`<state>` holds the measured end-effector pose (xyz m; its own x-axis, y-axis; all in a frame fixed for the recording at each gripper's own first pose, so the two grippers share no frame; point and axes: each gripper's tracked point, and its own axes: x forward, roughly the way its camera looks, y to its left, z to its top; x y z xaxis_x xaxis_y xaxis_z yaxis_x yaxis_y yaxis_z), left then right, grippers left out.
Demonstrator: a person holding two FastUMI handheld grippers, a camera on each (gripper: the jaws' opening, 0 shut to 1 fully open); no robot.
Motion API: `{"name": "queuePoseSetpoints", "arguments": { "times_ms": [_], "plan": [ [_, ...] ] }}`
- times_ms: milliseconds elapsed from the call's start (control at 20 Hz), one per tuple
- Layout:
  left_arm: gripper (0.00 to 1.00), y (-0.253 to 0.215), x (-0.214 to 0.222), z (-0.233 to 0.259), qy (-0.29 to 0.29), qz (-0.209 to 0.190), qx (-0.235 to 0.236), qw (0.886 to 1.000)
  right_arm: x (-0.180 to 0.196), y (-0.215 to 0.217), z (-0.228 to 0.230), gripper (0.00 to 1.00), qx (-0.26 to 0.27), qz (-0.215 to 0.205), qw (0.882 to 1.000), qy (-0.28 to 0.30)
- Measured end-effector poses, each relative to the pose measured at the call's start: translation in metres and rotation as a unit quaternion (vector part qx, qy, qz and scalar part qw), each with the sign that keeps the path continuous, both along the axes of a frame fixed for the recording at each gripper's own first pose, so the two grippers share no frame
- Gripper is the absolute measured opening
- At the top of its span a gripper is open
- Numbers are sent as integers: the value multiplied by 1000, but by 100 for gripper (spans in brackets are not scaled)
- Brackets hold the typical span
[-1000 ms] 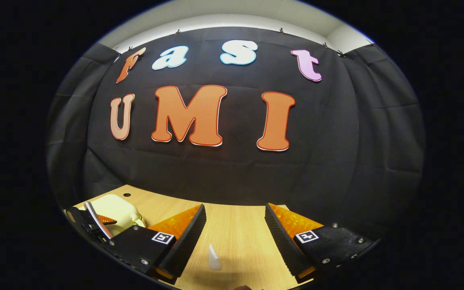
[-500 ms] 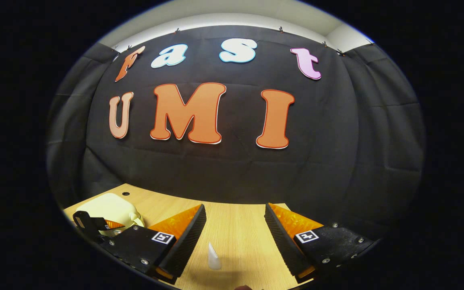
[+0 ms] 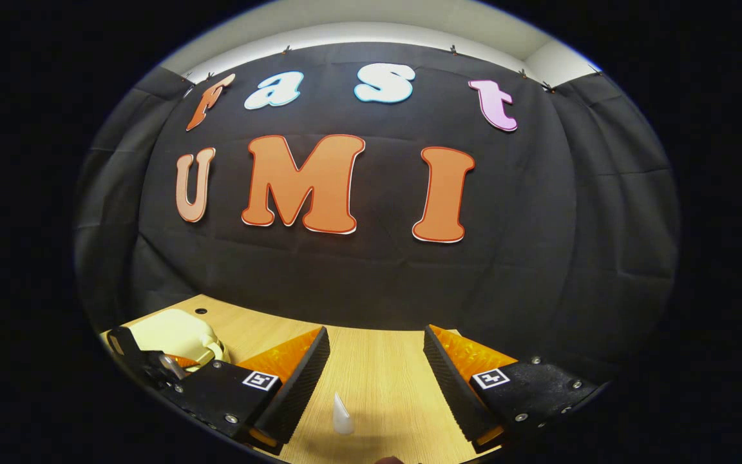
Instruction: First open the suitcase, pack the skin care products into it, and then close the suitcase.
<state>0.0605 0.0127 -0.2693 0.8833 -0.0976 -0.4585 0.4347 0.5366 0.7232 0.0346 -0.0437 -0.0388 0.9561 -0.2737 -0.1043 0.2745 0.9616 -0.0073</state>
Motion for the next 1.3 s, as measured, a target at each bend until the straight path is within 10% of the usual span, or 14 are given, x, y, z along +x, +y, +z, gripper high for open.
{"name": "queuePoseSetpoints", "arguments": {
  "times_ms": [600,1300],
  "plan": [
    [3,78,21,97,-79,157,-180,968,30,51,12,94,-11,44,999,0],
    [4,165,19,98,-111,344,-268,893,75,138,18,94,-11,76,997,0]
  ]
}}
